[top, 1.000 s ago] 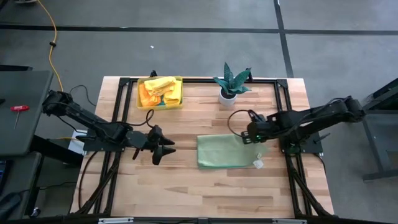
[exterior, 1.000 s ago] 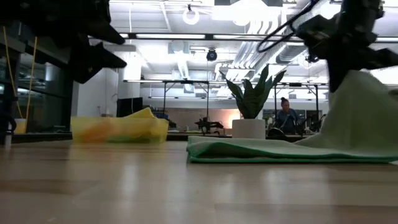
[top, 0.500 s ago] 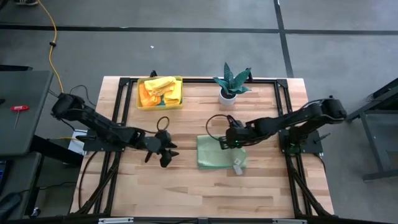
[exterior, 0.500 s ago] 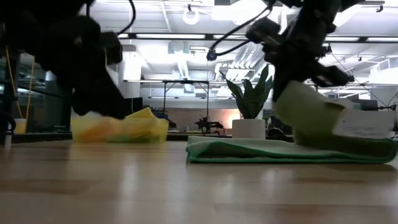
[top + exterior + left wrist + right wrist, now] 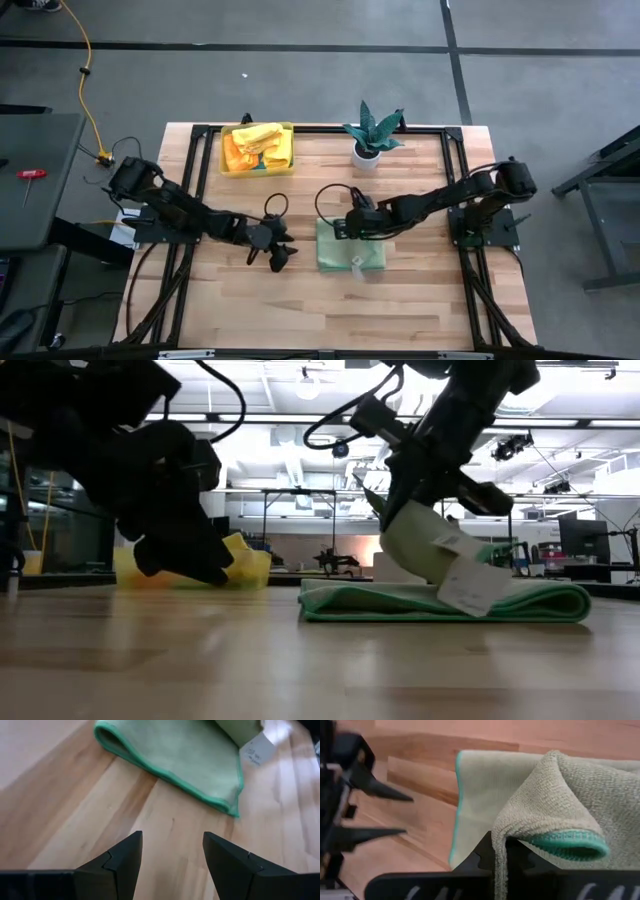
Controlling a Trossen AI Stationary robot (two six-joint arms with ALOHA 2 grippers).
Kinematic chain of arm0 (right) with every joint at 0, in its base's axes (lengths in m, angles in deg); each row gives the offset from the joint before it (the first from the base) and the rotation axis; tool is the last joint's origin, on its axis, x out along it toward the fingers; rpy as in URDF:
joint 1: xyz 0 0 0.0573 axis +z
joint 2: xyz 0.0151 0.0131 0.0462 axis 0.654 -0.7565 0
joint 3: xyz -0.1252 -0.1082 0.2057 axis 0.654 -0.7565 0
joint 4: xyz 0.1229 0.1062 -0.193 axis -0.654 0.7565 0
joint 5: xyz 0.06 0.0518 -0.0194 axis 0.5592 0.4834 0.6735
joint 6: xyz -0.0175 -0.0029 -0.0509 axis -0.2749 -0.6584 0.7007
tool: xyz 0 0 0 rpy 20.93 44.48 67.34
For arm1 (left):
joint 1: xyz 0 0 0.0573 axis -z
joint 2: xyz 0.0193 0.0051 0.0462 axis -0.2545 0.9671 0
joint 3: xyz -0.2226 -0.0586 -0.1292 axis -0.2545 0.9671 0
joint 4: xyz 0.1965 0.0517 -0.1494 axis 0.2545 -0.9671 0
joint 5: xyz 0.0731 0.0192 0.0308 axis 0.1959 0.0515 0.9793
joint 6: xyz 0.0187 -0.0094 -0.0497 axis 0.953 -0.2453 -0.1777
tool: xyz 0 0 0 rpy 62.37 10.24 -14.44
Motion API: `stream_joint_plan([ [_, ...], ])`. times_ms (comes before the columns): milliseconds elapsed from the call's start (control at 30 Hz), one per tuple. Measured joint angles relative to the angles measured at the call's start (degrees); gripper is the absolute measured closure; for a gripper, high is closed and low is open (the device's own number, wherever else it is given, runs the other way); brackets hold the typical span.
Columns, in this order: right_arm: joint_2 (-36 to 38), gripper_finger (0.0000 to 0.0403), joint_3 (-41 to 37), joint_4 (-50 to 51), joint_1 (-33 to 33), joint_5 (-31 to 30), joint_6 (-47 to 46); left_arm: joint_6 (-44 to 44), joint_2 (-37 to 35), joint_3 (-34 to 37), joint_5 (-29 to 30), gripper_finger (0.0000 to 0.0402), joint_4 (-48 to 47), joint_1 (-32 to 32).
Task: Fold microfiber towels
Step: Fold the green microfiber cloth
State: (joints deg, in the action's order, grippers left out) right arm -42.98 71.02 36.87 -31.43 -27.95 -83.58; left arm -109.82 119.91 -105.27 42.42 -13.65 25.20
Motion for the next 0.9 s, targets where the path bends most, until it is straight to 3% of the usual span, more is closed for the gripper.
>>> stream_joint_plan([
  [333,-0.43,0.0402,0.02,-2.36,0.0,-1.51,-1.91,1.08,3.31,-3.48,-2.62,0.0204,0.05,0.0],
  [667,-0.43,0.04,0.02,-2.49,0.0,1.53,-0.41,1.93,3.3,-3.64,-2.61,0.0204,-0.05,0.0],
  [767,-0.43,0.0379,0.02,-2.7,0.0,2.54,0.23,1.96,3.3,-3.64,-2.59,0.0204,-0.07,0.0],
  [900,-0.43,0.0318,0.02,-4.39,0.0,3.06,0.29,1.96,3.3,-3.64,-2.59,0.0204,-0.07,0.0],
])
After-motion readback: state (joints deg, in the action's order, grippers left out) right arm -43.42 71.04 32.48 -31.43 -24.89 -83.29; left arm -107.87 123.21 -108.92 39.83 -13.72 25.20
